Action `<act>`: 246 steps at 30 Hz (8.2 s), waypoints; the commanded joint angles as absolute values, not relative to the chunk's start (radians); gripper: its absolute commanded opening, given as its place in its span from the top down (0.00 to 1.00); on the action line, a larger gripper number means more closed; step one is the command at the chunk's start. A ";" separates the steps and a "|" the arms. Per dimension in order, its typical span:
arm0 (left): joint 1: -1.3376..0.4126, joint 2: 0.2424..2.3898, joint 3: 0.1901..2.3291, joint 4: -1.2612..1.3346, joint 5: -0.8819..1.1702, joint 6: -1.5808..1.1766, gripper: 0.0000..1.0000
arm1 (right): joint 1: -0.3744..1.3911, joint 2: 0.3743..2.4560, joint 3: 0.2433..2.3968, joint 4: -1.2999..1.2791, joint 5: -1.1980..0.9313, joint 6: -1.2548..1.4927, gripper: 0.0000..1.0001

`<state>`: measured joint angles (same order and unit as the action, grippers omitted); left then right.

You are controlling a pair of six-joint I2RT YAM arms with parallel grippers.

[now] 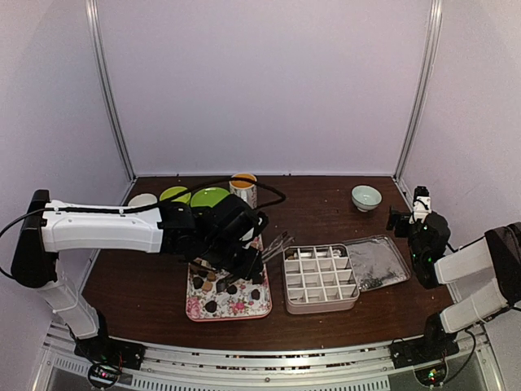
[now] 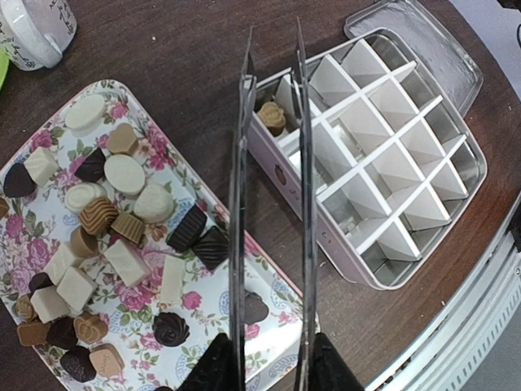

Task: Pack the chocolate
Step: Place the fake chocolate in the empty pocket of the box, then pick up the fake chocolate from the plate.

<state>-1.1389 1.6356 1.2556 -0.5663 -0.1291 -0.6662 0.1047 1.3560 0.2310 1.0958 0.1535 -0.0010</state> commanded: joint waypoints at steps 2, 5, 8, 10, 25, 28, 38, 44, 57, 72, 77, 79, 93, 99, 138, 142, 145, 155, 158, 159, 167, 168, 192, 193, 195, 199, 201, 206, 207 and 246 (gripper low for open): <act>-1.144 1.596 1.265 -0.561 -0.192 -0.703 0.68 | 0.097 1.358 0.243 1.097 0.163 0.000 0.00; -1.144 1.563 1.237 -0.583 -0.223 -0.705 0.67 | 0.097 1.358 0.244 1.098 0.163 0.000 0.00; -1.144 1.535 1.224 -0.634 -0.259 -0.708 0.67 | 0.097 1.358 0.243 1.098 0.162 0.000 0.00; -1.144 1.516 1.214 -0.664 -0.277 -0.711 0.67 | 0.097 1.358 0.243 1.097 0.163 0.000 0.00; -1.087 1.438 1.147 -0.755 -0.339 -0.729 0.63 | 0.097 1.358 0.243 1.098 0.161 0.000 0.00; -1.058 1.450 1.150 -0.763 -0.335 -0.723 0.63 | 0.097 1.357 0.243 1.097 0.161 0.000 0.00; -0.999 1.519 1.168 -0.770 -0.309 -0.693 0.63 | 0.096 1.358 0.244 1.097 0.161 0.000 0.00; -0.994 1.577 1.204 -0.763 -0.290 -0.673 0.62 | 0.097 1.358 0.244 1.097 0.162 -0.001 0.00; -0.989 1.647 1.241 -0.764 -0.283 -0.657 0.62 | 0.097 1.358 0.243 1.098 0.162 0.000 0.00; -0.989 1.707 1.270 -0.788 -0.265 -0.653 0.63 | 0.097 1.358 0.243 1.099 0.162 0.000 0.00; -0.991 1.694 1.295 -0.826 -0.285 -0.653 0.71 | 0.097 1.358 0.243 1.098 0.162 0.000 0.00; -0.995 1.679 1.307 -0.839 -0.296 -0.652 0.73 | 0.097 1.358 0.243 1.098 0.162 0.000 0.00; -1.037 1.603 1.362 -0.871 -0.321 -0.646 0.69 | 0.097 1.358 0.242 1.098 0.163 0.000 0.00; -1.037 1.648 1.378 -0.907 -0.346 -0.648 0.64 | 0.097 1.358 0.242 1.098 0.163 0.000 0.00; -0.971 1.793 1.435 -0.945 -0.267 -0.550 0.62 | 0.097 1.358 0.243 1.098 0.163 0.000 0.00; -0.971 1.825 1.469 -0.981 -0.276 -0.544 0.62 | 0.097 1.358 0.244 1.098 0.162 0.000 0.00; -0.969 1.840 1.487 -0.999 -0.277 -0.542 0.63 | 0.097 1.358 0.242 1.098 0.162 0.000 0.00; -0.963 1.825 1.520 -1.056 -0.249 -0.553 0.61 | 0.097 1.358 0.244 1.098 0.161 0.000 0.00; -0.963 1.818 1.519 -1.068 -0.255 -0.557 0.61 | 0.097 1.359 0.243 1.097 0.161 0.000 0.00; -0.963 1.820 1.521 -1.074 -0.258 -0.557 0.61 | 0.097 1.358 0.243 1.098 0.162 0.000 0.00; -0.959 1.839 1.535 -1.097 -0.253 -0.548 0.61 | 0.097 1.358 0.243 1.098 0.161 0.000 0.00; -0.957 1.839 1.535 -1.098 -0.254 -0.548 0.61 | 0.097 1.359 0.244 1.098 0.162 0.000 0.00; -0.935 1.837 1.541 -1.087 -0.238 -0.524 0.57 | 0.097 1.358 0.242 1.097 0.162 0.000 0.00; -0.934 1.838 1.542 -1.086 -0.242 -0.524 0.58 | 0.097 1.358 0.243 1.098 0.163 0.000 0.00; -0.935 1.838 1.543 -1.085 -0.253 -0.527 0.61 | 0.097 1.358 0.243 1.098 0.162 0.000 0.00; -0.934 1.842 1.549 -1.080 -0.279 -0.527 0.63 | 0.097 1.358 0.242 1.098 0.162 0.000 0.00; -0.934 1.846 1.549 -1.069 -0.280 -0.523 0.63 | 0.097 1.358 0.243 1.098 0.162 0.000 0.00; -0.936 1.865 1.564 -1.067 -0.284 -0.518 0.60 | 0.097 1.358 0.244 1.098 0.162 0.000 0.00; -0.934 1.868 1.567 -1.066 -0.285 -0.515 0.60 | 0.097 1.358 0.244 1.098 0.161 0.000 0.00; -1.141 1.748 1.642 -0.825 -0.159 -0.443 0.77 | 0.097 1.358 0.243 1.098 0.161 0.000 0.00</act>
<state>-1.1347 1.7687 1.6596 -0.9733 -0.2615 -0.4652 0.1047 1.3560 0.2310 1.0958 0.1535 -0.0010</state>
